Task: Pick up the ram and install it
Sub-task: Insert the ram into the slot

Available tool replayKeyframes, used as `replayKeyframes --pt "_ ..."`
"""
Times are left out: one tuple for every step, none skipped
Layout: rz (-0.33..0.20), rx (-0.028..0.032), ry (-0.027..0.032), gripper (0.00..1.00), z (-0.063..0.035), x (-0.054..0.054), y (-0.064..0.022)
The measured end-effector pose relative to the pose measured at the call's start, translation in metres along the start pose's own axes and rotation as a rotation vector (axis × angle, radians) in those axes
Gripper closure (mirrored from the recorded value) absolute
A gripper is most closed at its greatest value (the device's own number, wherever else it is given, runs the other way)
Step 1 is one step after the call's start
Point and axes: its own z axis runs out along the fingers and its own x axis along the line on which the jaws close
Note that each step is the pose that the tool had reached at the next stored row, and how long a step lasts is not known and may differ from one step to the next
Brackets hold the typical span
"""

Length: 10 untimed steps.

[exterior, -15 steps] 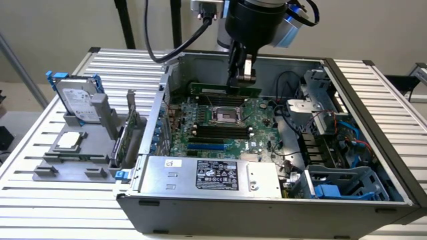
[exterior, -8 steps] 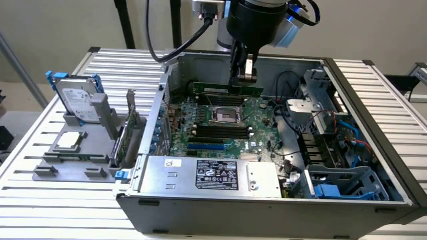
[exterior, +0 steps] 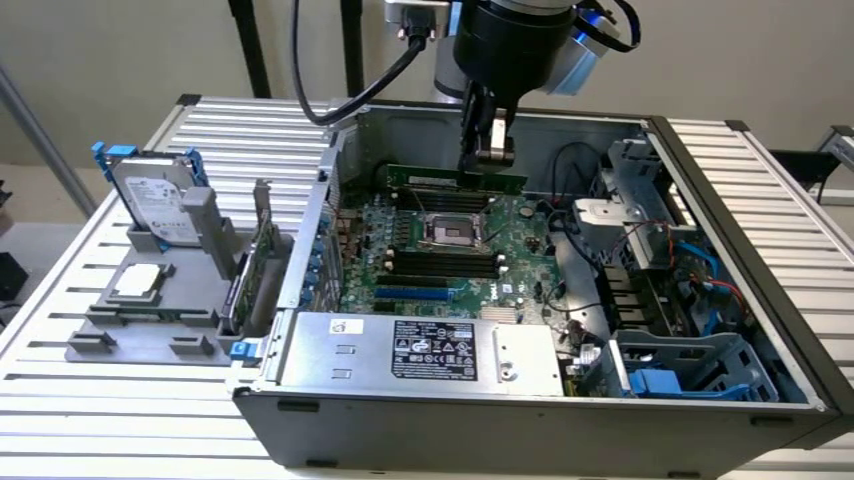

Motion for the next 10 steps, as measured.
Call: replayKeyframes --pt "0.0 0.0 -0.0001 0.86 0.0 0.0 0.0" --pt "0.0 0.0 0.0 0.86 0.0 0.0 0.0" --pt "0.0 0.0 0.0 0.86 0.0 0.0 0.0" --pt "0.0 0.0 -0.0001 0.86 0.0 0.0 0.0" --pt "0.0 0.0 -0.0001 0.86 0.0 0.0 0.0" --pt "0.0 0.0 0.0 0.86 0.0 0.0 0.0" --pt "0.0 0.0001 0.0 0.86 0.0 0.0 0.0" --pt "0.0 -0.0001 0.0001 0.86 0.0 0.0 0.0" --pt "0.0 0.0 0.0002 0.86 0.0 0.0 0.0" --pt "0.0 0.0001 0.0001 0.86 0.0006 0.0 -0.0001"
